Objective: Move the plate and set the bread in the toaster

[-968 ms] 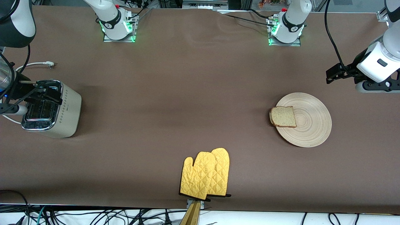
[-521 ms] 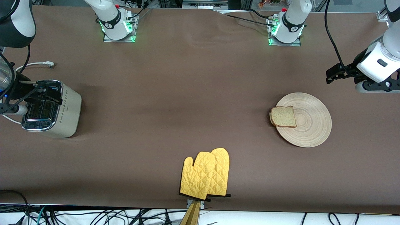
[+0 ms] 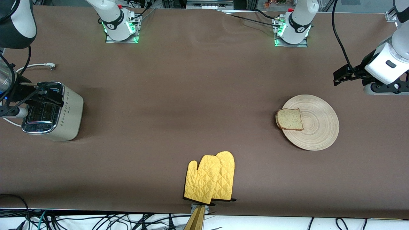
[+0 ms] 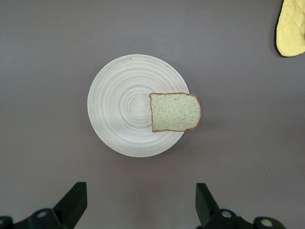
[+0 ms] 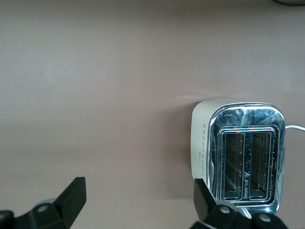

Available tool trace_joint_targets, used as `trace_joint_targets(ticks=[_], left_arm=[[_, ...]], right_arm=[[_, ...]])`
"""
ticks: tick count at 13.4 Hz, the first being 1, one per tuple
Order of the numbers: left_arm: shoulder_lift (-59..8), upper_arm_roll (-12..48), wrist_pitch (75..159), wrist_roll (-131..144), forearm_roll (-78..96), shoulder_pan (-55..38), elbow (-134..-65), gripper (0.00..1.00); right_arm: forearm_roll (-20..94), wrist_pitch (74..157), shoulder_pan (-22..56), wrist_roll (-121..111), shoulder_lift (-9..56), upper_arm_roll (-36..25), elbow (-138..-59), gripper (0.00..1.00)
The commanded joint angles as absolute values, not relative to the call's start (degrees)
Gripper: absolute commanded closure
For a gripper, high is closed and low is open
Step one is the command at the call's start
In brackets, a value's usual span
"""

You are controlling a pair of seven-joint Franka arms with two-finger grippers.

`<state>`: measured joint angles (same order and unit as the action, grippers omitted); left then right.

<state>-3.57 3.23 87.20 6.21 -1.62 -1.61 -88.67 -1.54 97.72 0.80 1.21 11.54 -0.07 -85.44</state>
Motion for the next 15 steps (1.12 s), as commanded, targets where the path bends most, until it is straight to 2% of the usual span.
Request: trace_joint_targets(ticks=[1,15], left_arm=[[-4.39,3.43,86.84,6.42,-0.09,-1.14,-86.92,0.0],[-6.06,2.9,87.1,5.54,-0.18,0.87,-86.92,0.0]], right_arm=[[-0.62,98.0,0.62,1.32,11.51,0.09,-85.25,0.0],[-0.62,98.0,0.53,1.32,11.51,0.0,-85.25,0.0]])
